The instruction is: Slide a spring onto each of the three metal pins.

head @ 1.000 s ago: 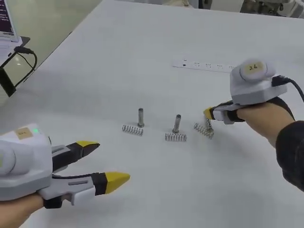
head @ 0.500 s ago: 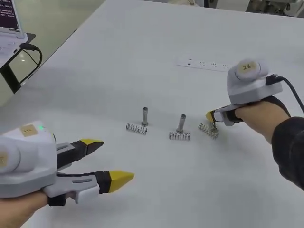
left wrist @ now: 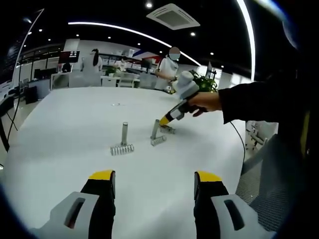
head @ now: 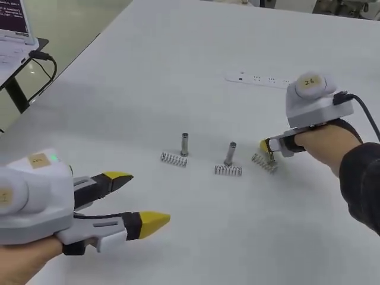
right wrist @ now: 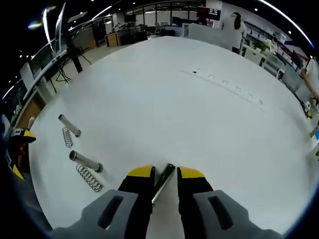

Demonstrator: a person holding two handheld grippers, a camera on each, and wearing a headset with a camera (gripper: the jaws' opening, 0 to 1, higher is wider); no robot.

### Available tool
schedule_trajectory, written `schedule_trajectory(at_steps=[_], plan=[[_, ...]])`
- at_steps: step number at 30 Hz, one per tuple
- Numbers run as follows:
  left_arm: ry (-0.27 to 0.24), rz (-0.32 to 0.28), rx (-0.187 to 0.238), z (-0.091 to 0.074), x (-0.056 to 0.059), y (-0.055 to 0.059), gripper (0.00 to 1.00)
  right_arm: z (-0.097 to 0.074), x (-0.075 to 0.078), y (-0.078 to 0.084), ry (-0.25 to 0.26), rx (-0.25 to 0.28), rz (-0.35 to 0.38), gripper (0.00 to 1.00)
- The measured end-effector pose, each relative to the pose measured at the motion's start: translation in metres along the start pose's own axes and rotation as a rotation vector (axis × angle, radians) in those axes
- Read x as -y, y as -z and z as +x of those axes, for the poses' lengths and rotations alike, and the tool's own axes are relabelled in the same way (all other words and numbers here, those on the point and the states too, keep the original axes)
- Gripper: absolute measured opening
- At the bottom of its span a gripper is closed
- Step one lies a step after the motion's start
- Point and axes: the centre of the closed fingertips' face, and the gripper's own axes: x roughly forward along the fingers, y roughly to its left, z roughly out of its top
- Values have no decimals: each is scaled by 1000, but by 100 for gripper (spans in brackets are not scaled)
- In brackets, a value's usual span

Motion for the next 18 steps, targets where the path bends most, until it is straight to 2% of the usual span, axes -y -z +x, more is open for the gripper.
schedule_trajectory(at_steps=[11, 18], plan=[[-2, -4, 1, -1, -1, 0, 59, 5, 2, 1, 11, -29, 1, 12], [-1, -4, -1, -1, -1, 0, 59, 4, 1, 2, 25, -49, -54, 11]])
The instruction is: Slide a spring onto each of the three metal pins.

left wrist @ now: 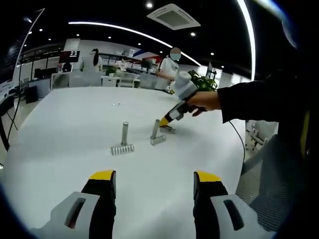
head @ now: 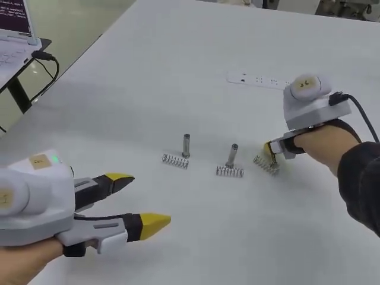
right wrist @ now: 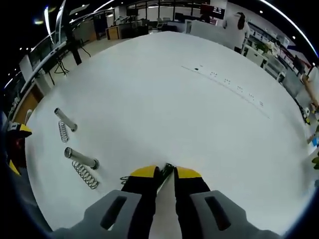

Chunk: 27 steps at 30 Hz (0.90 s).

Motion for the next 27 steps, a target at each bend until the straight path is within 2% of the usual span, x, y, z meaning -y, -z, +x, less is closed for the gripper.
schedule_trajectory(at_steps=[12, 19, 22, 23, 24, 27], plan=[[2, -1, -1, -1, 1, 0, 57, -2, 0, 3, -6, -22, -34, 8], [4, 1, 1, -1, 2, -1, 56, -8, -1, 3, -6, -16, -45, 6], [5, 1, 2, -1, 2, -1, 56, -13, -2, 5, -9, -13, -40, 5], [5, 1, 2, -1, 2, -1, 56, -15, -3, 5, -11, -6, -40, 5], [5, 2, 3, -1, 2, -1, 56, -17, -3, 2, -9, 11, -44, 0], [10, 4, 3, 0, 3, -2, 55, -24, -5, -2, -14, 24, -45, 0]])
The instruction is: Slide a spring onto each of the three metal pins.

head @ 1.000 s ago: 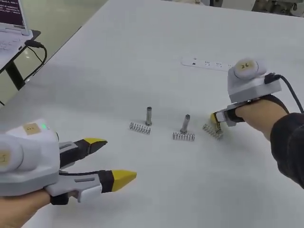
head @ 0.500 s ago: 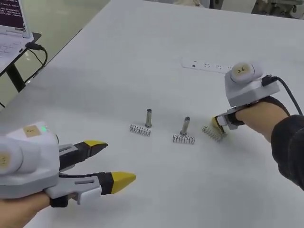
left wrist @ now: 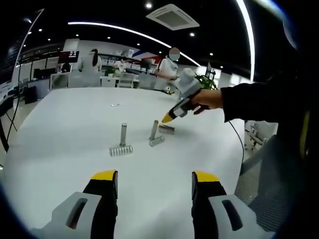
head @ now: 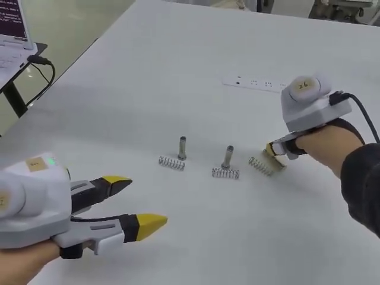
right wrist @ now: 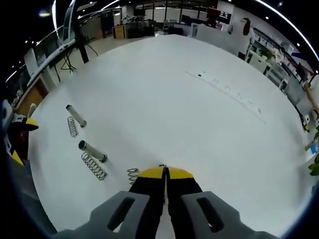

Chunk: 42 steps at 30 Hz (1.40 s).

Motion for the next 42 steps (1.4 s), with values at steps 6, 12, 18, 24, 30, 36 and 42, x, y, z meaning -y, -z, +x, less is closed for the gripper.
schedule_trajectory(at_steps=[6, 12, 18, 24, 30, 36, 42], plan=[[3, 2, 4, 0, 1, -1, 55, 4, -8, 2, -19, 1, -15, 1], [3, 4, 3, 0, 1, -1, 55, 9, -18, -1, -43, -3, -20, 4], [0, 0, 4, 0, 0, -1, 55, 12, -23, -1, -62, -13, -6, 4], [0, 3, 1, 0, 0, -1, 54, 14, -29, 0, -74, -15, -3, 4], [-2, 3, 3, 0, 0, -1, 54, 16, -31, 3, -81, -35, 0, 6], [-2, 4, 3, 0, 0, -1, 54, 15, -30, 5, -81, -54, 5, 7], [-3, 2, 3, 0, 0, -1, 54, 16, -29, 11, -78, -80, 4, 7]])
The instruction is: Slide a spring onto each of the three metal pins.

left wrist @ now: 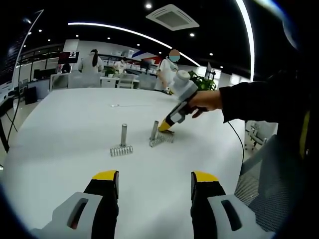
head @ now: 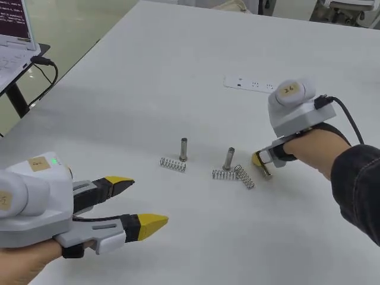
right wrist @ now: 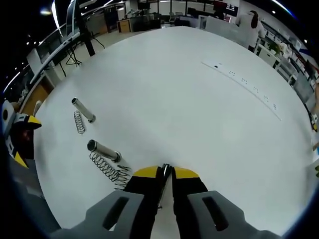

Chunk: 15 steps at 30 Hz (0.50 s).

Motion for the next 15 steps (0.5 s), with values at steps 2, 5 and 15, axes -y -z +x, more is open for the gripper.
schedule_trajectory(at_steps=[2, 5, 15], plan=[[0, -1, 0, 0, 0, 0, 54, 0, 0, 0, 1, -3, -6, 7], [0, 0, -2, 0, 0, 0, 54, -1, -1, 1, 4, -13, -12, 7], [-1, 2, -1, -1, 1, -1, 53, -3, -1, 3, 10, -18, -30, 6]])
